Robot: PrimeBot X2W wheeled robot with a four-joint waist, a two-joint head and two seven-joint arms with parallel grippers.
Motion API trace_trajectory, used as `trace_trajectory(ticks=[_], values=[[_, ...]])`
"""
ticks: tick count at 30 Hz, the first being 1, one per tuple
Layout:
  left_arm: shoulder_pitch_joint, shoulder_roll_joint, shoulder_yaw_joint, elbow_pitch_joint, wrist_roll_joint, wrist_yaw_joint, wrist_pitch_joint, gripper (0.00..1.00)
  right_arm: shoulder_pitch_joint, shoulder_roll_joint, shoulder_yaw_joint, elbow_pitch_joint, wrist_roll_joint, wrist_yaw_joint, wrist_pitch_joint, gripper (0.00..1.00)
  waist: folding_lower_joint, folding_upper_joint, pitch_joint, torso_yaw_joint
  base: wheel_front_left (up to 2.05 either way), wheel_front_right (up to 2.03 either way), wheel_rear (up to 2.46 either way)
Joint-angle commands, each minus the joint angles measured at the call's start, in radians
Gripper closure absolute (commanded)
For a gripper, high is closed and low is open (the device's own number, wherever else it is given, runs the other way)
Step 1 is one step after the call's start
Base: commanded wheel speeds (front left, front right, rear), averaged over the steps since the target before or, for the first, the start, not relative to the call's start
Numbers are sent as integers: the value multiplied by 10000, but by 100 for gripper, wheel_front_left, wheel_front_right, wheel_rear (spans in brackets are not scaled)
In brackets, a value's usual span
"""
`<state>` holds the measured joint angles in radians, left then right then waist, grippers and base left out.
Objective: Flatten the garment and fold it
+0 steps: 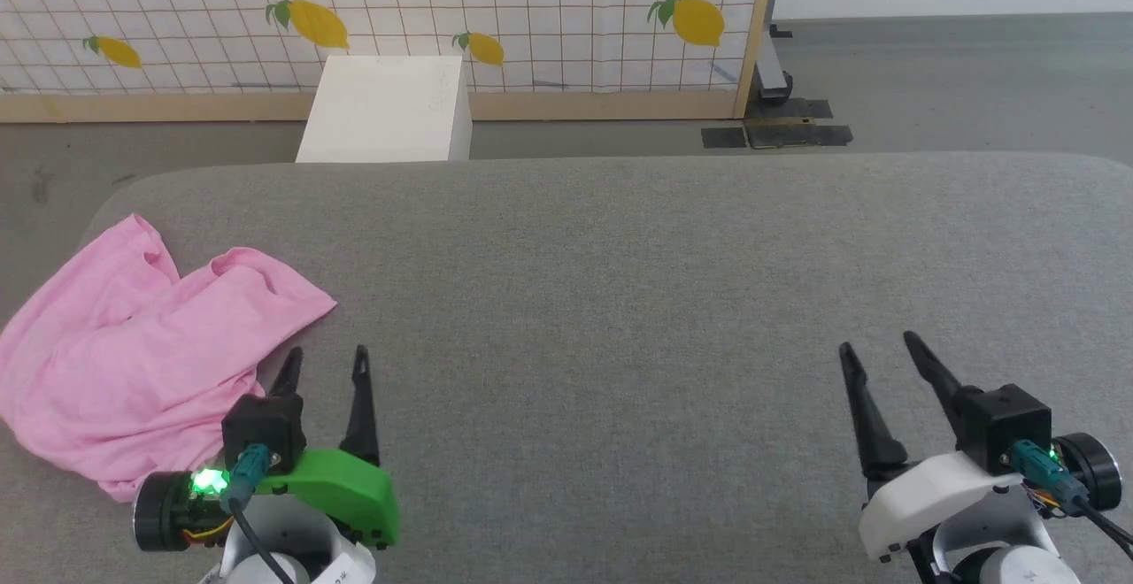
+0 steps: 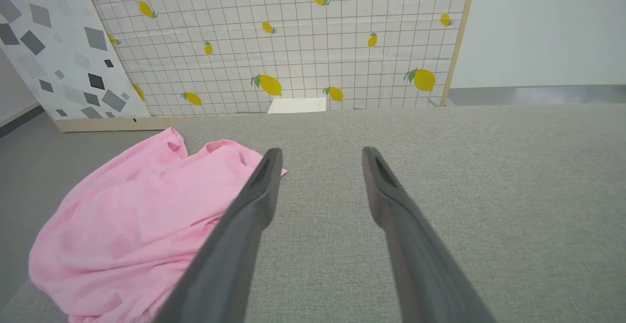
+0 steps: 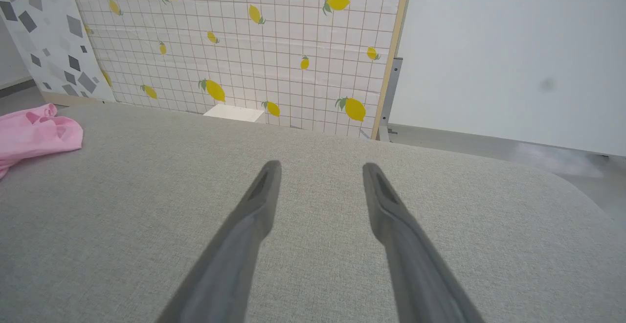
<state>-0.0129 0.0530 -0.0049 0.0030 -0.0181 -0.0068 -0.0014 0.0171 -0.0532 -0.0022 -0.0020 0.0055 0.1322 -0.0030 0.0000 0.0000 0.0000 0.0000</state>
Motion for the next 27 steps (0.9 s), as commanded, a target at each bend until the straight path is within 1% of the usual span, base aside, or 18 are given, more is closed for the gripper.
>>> trace_trajectory(ticks=[1, 27], values=[[0, 0, -5, 1, -4, 0, -1, 0, 0, 0, 0, 0, 0, 0, -1, 0, 0, 0, 0, 0, 0, 0, 0], [-332, -6, -388, 563, -296, 93, -538, 0, -163, 6, -153, 232, 23, -3, -534, 0, 0, 0, 15, 50, 0, 0, 0]])
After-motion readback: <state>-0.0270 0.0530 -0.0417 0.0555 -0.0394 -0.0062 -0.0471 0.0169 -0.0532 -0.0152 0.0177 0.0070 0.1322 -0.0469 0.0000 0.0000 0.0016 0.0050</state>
